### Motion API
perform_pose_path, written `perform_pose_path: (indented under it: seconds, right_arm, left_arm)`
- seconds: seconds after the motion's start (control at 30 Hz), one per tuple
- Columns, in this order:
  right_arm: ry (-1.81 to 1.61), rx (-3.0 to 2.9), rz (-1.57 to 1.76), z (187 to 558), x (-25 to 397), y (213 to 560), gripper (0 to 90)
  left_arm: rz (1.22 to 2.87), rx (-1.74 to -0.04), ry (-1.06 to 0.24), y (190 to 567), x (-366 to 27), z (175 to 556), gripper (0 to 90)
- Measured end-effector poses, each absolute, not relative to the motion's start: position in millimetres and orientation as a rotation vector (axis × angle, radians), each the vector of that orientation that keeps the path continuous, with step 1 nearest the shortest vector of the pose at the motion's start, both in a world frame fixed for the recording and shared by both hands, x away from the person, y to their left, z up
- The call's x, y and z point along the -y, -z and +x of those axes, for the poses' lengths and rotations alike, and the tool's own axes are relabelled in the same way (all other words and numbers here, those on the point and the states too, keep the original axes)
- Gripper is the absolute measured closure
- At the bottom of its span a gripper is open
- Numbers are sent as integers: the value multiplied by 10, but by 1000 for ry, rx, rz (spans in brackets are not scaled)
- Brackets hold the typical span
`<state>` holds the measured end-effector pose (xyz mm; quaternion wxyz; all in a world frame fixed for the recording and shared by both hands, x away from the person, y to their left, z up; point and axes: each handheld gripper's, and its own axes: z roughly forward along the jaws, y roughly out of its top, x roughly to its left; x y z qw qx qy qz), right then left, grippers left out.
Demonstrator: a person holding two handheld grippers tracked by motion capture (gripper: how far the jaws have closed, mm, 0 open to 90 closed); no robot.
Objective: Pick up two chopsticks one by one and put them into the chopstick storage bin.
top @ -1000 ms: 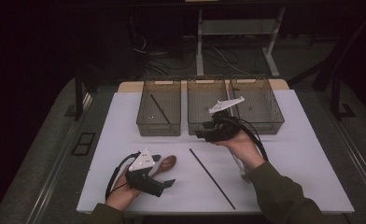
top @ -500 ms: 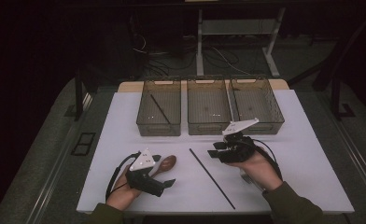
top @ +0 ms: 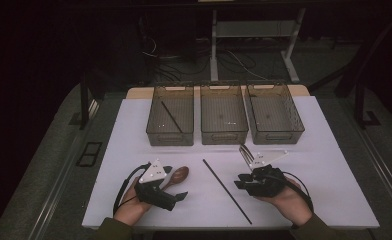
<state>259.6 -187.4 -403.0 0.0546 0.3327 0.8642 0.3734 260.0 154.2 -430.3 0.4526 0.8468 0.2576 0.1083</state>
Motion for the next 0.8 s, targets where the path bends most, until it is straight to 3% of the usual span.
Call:
perform_pose_path:
  seconds: [0.37, 0.8]
  right_arm:
    - [-1055, -2723, 976, 2357, 1817, 4261, 747]
    - [-956, -2760, 952, 2325, 1723, 4378, 812]
  left_arm:
    - [2100, -636, -272, 4300, -1544, 2600, 27]
    - [2099, -631, -274, 4300, -1539, 2595, 27]
